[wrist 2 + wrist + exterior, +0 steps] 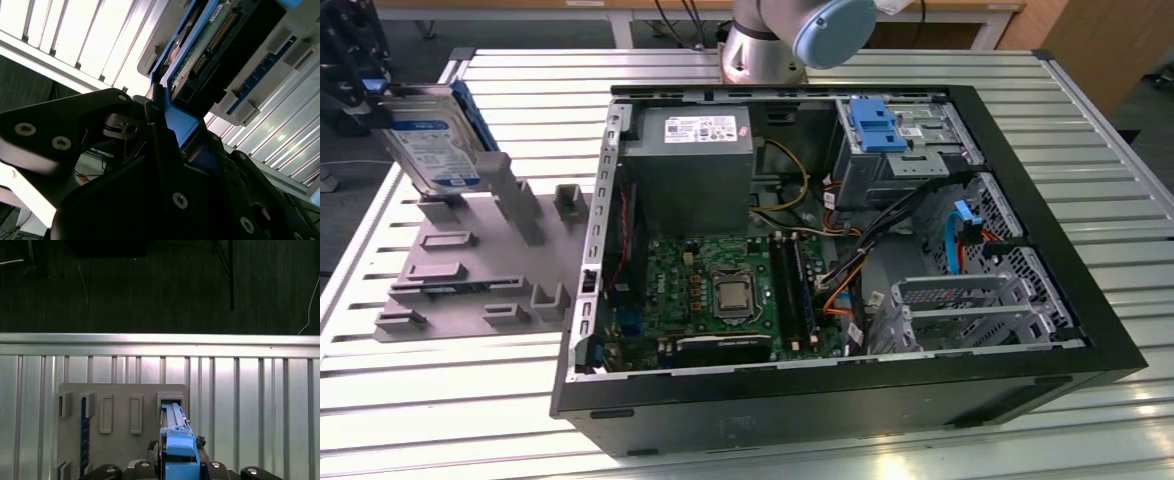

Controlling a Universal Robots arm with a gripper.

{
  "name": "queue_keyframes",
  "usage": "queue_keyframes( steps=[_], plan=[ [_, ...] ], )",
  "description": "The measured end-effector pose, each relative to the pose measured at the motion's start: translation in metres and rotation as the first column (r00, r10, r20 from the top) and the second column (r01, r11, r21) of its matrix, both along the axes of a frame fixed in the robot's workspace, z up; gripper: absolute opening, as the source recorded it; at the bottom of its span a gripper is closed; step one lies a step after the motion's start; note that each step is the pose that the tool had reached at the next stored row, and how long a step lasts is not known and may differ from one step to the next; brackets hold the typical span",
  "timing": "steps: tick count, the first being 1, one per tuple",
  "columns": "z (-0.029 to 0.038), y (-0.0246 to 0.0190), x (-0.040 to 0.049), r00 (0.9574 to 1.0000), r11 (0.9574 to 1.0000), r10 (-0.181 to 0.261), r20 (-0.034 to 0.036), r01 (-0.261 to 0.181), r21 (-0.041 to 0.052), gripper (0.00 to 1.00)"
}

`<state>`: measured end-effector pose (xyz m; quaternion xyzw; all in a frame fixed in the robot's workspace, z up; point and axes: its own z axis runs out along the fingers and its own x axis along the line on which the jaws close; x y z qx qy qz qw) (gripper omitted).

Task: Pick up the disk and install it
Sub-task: 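Pick up the disk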

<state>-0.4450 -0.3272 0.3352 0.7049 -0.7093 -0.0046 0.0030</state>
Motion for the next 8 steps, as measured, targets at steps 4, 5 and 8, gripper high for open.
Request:
queue_keyframes(
  steps=[4, 5, 8],
  plan=[
    [0.0015, 0.0000, 0.0000, 1.0000, 1.0000, 0.000, 0.0000, 0.000, 0.0000, 0.36],
    [0.0018, 0.0000, 0.0000, 1.0000, 1.0000, 0.000, 0.0000, 0.000, 0.0000, 0.36],
    [0.0029, 0.0000, 0.0000, 1.0000, 1.0000, 0.000, -0.0001, 0.000, 0.0000, 0.36]
  ],
)
